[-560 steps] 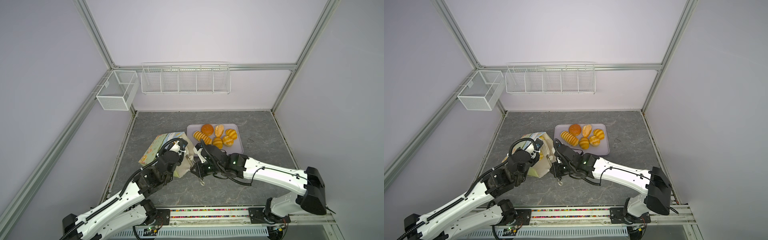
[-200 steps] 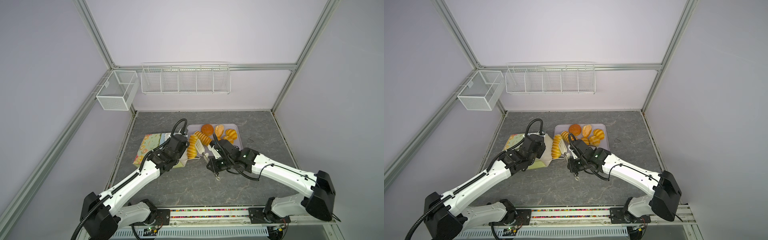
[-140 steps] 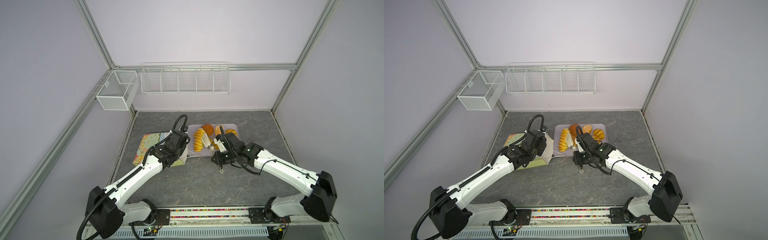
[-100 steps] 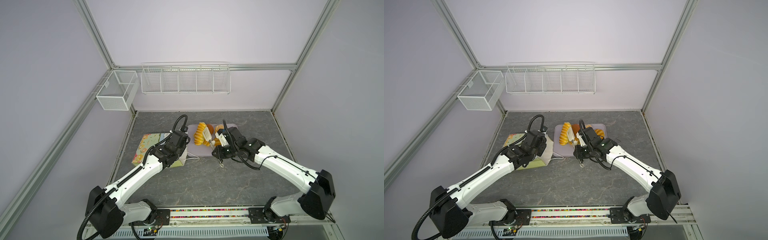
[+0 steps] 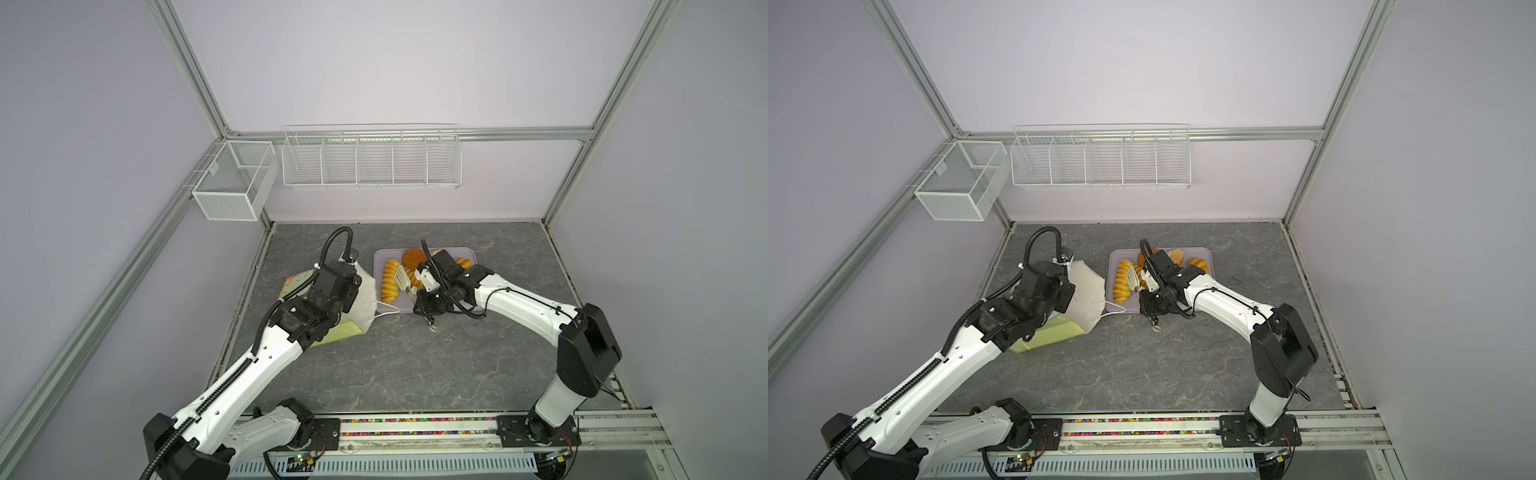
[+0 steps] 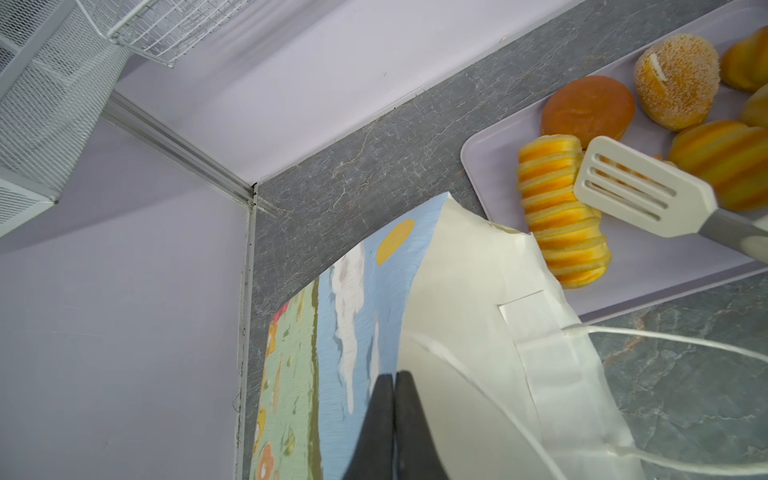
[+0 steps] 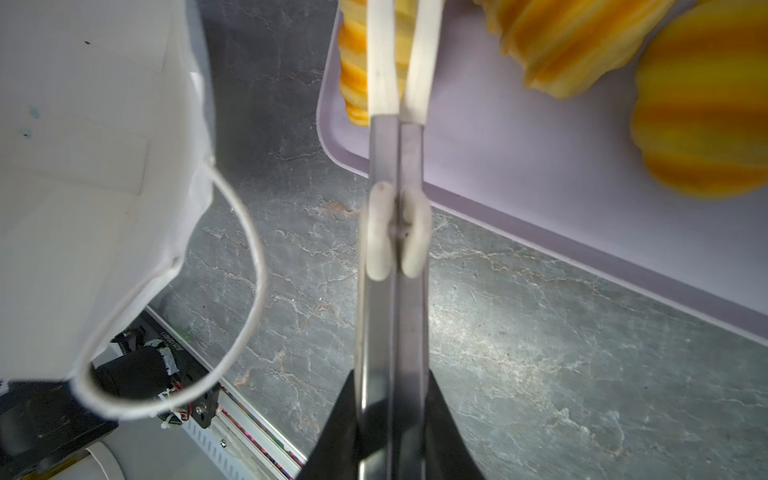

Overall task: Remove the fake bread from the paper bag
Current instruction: 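Carry the striped roll onto the tray with tongs while the left gripper lifts the bag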

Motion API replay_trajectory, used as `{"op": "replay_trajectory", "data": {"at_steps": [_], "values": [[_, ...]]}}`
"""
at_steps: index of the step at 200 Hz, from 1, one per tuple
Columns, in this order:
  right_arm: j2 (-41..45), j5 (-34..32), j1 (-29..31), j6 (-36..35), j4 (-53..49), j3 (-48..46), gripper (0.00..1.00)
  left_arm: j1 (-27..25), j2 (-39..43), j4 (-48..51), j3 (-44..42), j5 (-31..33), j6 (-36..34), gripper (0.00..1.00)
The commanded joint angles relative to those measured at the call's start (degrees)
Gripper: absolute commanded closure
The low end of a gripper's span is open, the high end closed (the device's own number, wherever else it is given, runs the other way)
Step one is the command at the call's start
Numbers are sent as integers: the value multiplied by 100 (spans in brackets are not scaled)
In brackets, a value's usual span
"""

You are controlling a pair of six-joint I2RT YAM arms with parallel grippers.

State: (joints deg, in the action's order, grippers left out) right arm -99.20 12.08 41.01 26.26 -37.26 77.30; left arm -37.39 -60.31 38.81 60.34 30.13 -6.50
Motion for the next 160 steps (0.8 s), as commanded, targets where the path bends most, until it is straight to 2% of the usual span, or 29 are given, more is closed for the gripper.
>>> {"op": "replay_trajectory", "data": {"at_steps": [1,58,100,160], "values": [[-196,185,-29,-427,-257,398,93,38,287,366,180,35,132,100],[-1077,71,-26,-1027,-1103,1313,93,91,558,487,233,137,64,100],[-1651,-394,-82,-1421,-1714,2019,94,125,529,439,198,107,29,100],[-1787,-996,-389,-1600,-2266,2522,93,153,582,453,231,90,1,100]]}}
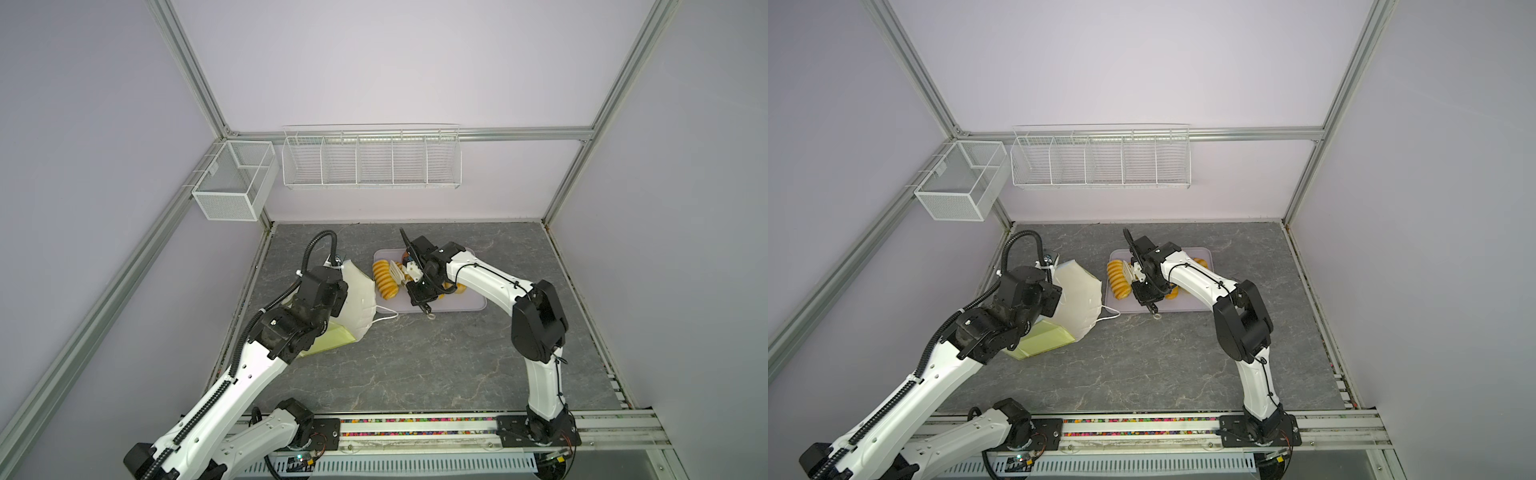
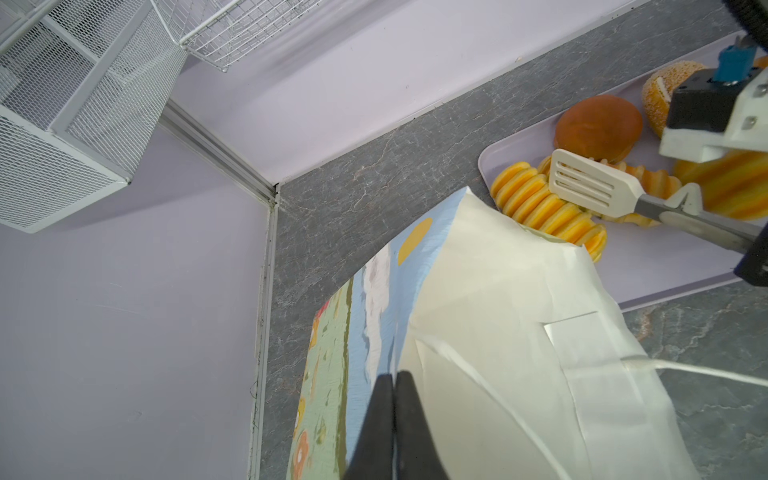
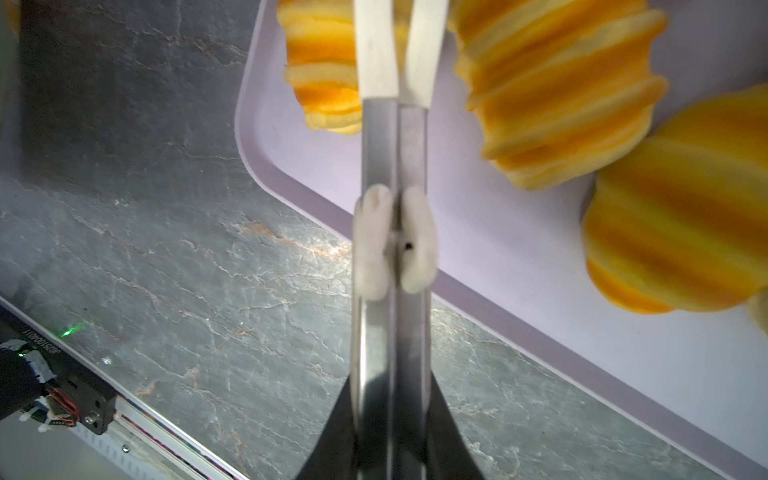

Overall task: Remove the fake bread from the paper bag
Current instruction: 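Carry the striped roll onto the tray with tongs while the left gripper lifts the bag, then stand the bag upright with the left gripper while tongs hover over the tray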

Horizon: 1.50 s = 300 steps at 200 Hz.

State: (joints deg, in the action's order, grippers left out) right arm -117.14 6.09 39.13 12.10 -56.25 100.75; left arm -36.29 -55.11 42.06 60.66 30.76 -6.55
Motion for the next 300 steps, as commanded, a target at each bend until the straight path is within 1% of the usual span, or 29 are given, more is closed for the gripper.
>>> {"op": "replay_trajectory", "data": {"at_steps": [1,34,49,61,122,139,165,174,178,199,218,252,278,300], "values": [[7,-406,-207,-187,-368,179,93,43,62,127,199,26,5,100],[64,-603,-296,-206,-413,234,88,69,27,111,309,-31,-5,100],[95,-587,-295,-186,-405,252,82,94,-31,78,372,-70,-31,100],[128,-580,-292,-183,-404,261,80,114,-77,50,433,-104,-42,100],[704,-782,-282,-83,-236,191,81,293,-346,-96,899,-404,-193,100],[958,-861,-249,-30,-163,144,82,519,-461,-162,1143,-692,-238,100],[1388,-912,-222,90,72,-64,85,1010,-694,-342,1472,-1183,-208,100],[1547,-910,-205,133,97,-180,86,1147,-787,-413,1566,-1348,-163,100],[1617,-908,-194,160,301,-233,86,1202,-834,-453,1589,-1421,-143,100],[1969,-904,-145,247,578,-560,87,1492,-1067,-659,1731,-1832,18,100],[2268,-877,-123,361,763,-858,88,1712,-1291,-897,1808,-2068,138,100],[2696,-855,-102,505,1049,-1334,89,2209,-1780,-1405,1987,-2825,586,100],[2898,-903,-104,551,1103,-1525,90,2385,-2269,-1717,2261,-3124,858,100],[3027,-942,-105,606,1309,-1714,90,2548,-2679,-2022,2490,-3419,1295,100]]}}
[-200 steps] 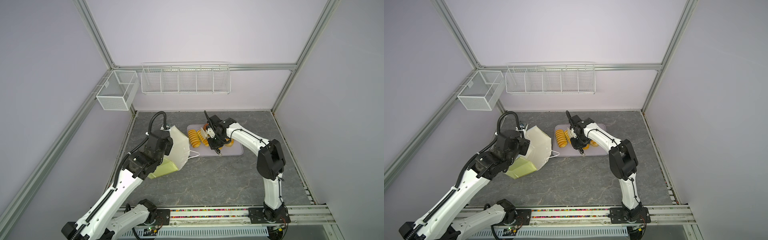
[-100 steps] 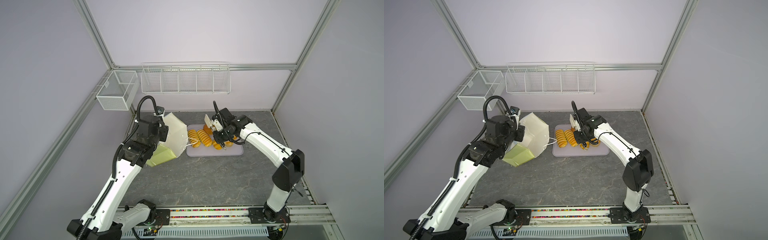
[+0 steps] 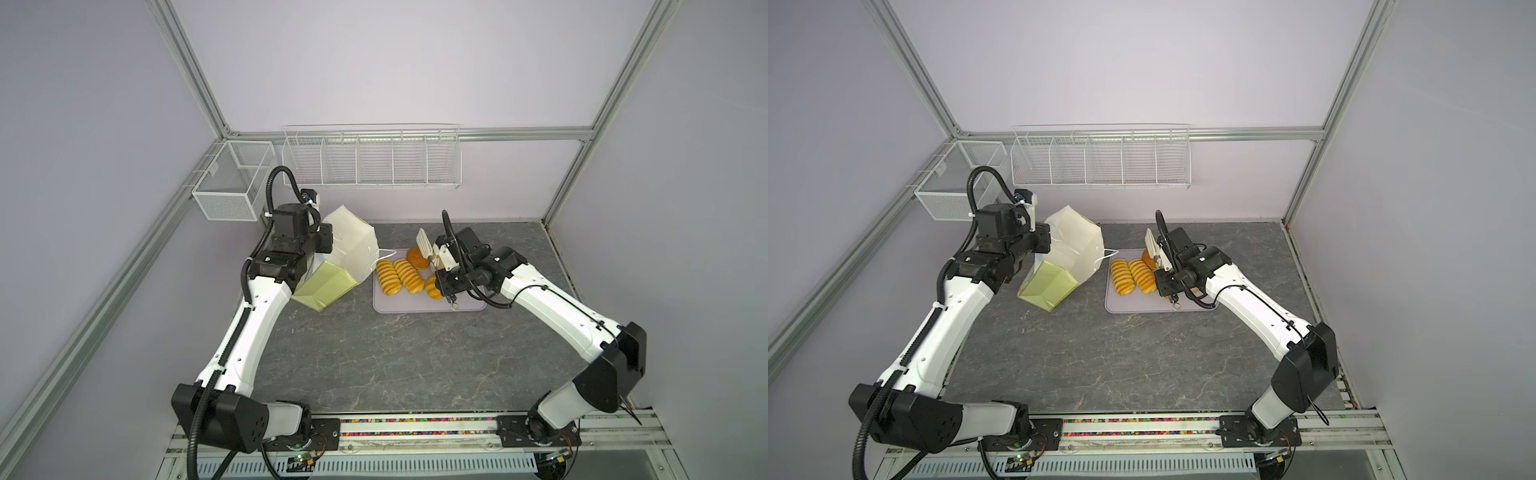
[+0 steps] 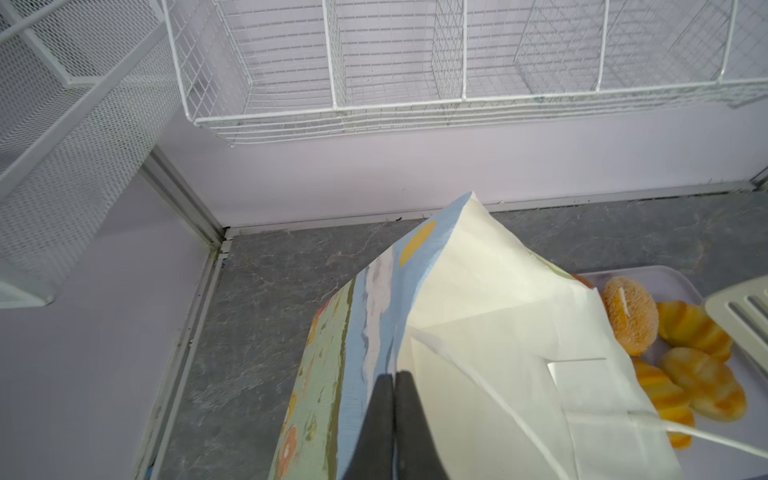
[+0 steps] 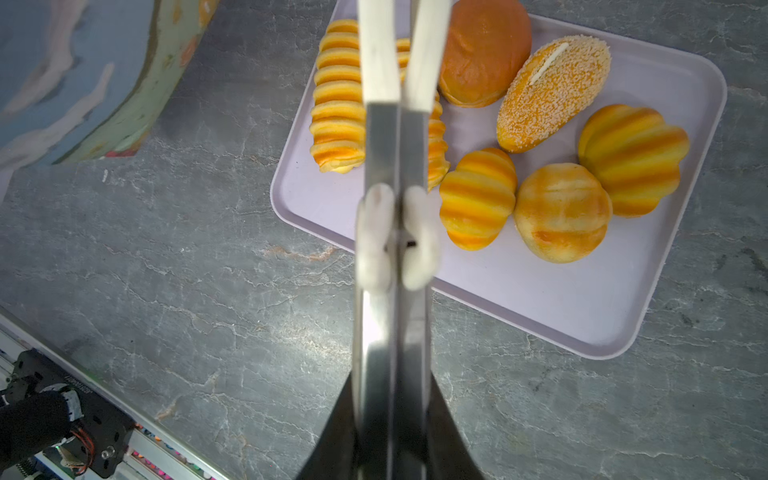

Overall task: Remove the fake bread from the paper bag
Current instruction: 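Stand the bag upright with the left gripper while tongs hover over the tray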

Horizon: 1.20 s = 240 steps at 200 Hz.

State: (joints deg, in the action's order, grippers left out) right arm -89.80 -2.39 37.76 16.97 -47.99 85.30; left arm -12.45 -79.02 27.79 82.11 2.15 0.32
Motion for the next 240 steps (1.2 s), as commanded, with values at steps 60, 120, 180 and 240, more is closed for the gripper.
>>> {"op": "replay_trajectory", "data": {"at_steps": [60,120,180,240], "values": [[255,-27,34,235,598,-289,90,893,-1184,-1768,-79,-1568,1945,100],[198,-39,36,221,668,-342,90,1244,-1262,-1623,-397,-1120,1682,82],[268,-142,35,237,624,-352,90,1414,-915,-816,-14,-839,1056,54],[648,-353,31,274,520,-595,89,1578,-562,91,253,-733,639,31]]}}
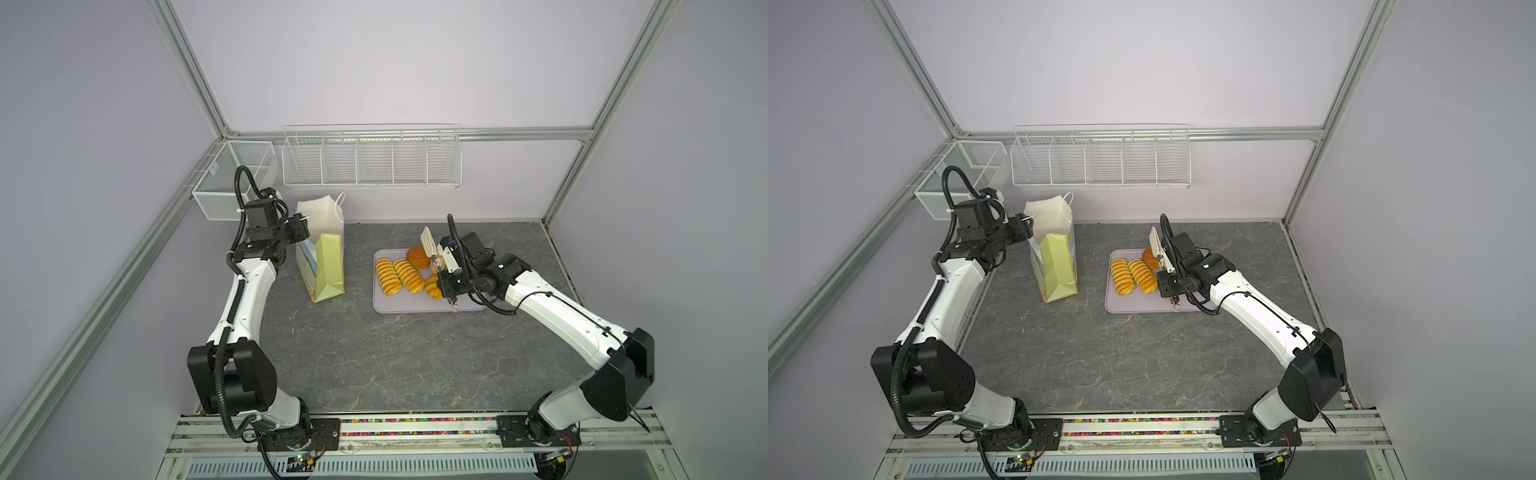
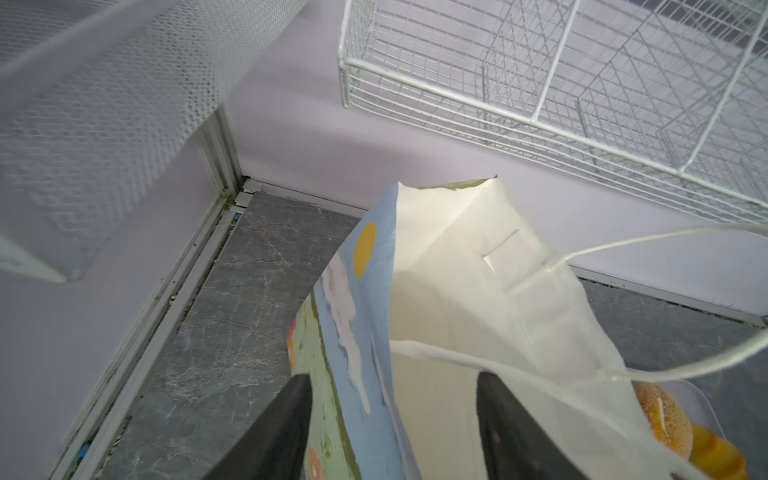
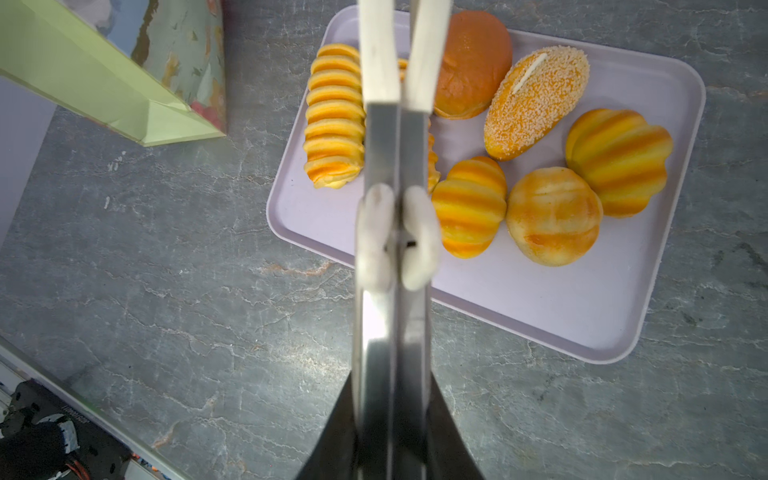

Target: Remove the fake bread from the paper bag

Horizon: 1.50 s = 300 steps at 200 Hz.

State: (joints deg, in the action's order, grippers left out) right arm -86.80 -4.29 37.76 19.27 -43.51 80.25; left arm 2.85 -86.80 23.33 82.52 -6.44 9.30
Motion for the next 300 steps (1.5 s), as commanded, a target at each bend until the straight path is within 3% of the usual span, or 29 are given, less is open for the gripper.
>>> {"op": "replay_trajectory", "data": {"at_steps": [1,16,91,112,147,165,215,259,300], "values": [[357,-165,31,43,71,-98,89,49,221,548,216,134,-265,31],[486,-210,31,60,29,-186,89,57,358,721,238,165,-330,24],[1081,-149,51,295,26,-784,89,87,897,812,-216,103,-274,22],[1130,-133,60,315,35,-835,89,92,955,778,-359,-120,-254,30],[1088,-108,79,337,100,-818,89,91,893,553,-373,-655,3,55],[990,-72,77,332,178,-762,89,90,796,377,-286,-957,139,63],[473,59,76,256,421,-434,89,-51,316,-109,289,-1498,660,69],[-76,233,78,169,595,-4,89,-368,-137,-575,733,-1601,1041,69],[-528,424,75,141,740,341,89,-369,-465,-1393,421,-1605,1641,64]]}}
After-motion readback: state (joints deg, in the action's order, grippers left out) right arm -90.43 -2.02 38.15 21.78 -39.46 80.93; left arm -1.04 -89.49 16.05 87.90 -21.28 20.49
